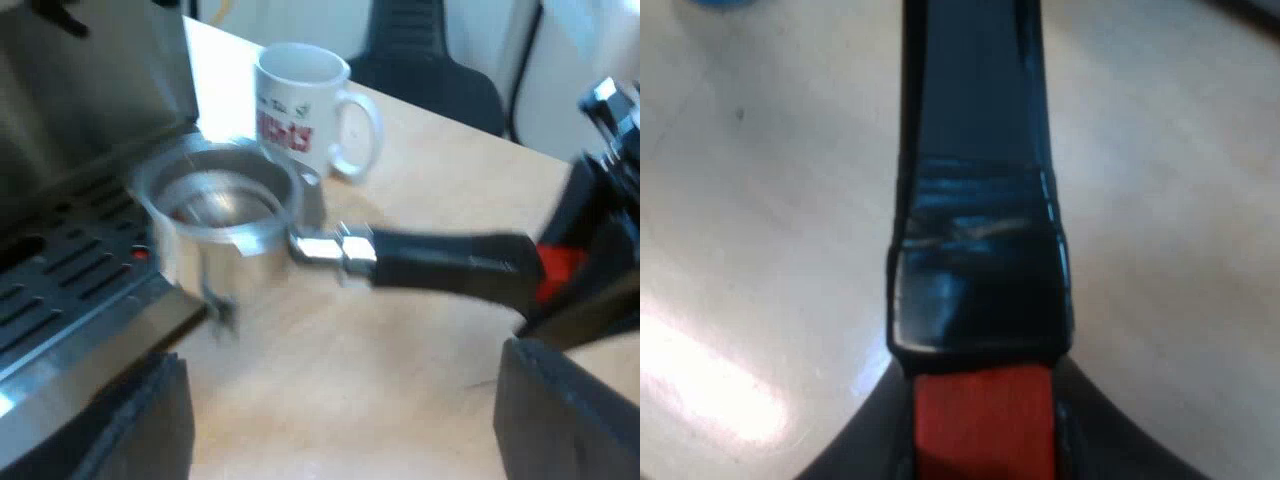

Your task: Grind coffee beans and then tamp

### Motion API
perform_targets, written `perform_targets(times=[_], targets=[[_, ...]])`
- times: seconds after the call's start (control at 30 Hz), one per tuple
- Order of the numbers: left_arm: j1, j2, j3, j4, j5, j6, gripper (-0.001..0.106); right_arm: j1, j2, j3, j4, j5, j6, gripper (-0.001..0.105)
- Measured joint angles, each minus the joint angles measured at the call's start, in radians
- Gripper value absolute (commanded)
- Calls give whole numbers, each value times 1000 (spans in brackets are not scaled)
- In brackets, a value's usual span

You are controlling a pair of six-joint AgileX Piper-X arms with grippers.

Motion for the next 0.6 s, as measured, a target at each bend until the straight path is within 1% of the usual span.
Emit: perform_targets(times=[0.17,0.2,0.37,0.43,0.5,0.6], targets=[[0,-45,0,44,-63,0,65,0,0,56,-33,-19,-12,0],[0,-54,0,50,-84,0,65,0,0,69,-49,-18,-22,0],[0,-58,0,101,-174,5,65,-2,-2,123,-111,-18,-28,0],[0,-58,0,103,-180,5,65,-5,-1,142,-131,-18,-29,0],[0,-58,0,106,-201,8,65,-22,-1,171,-164,-20,-41,0],[0,-58,0,106,-200,8,65,-48,-1,198,-207,-24,-68,0]])
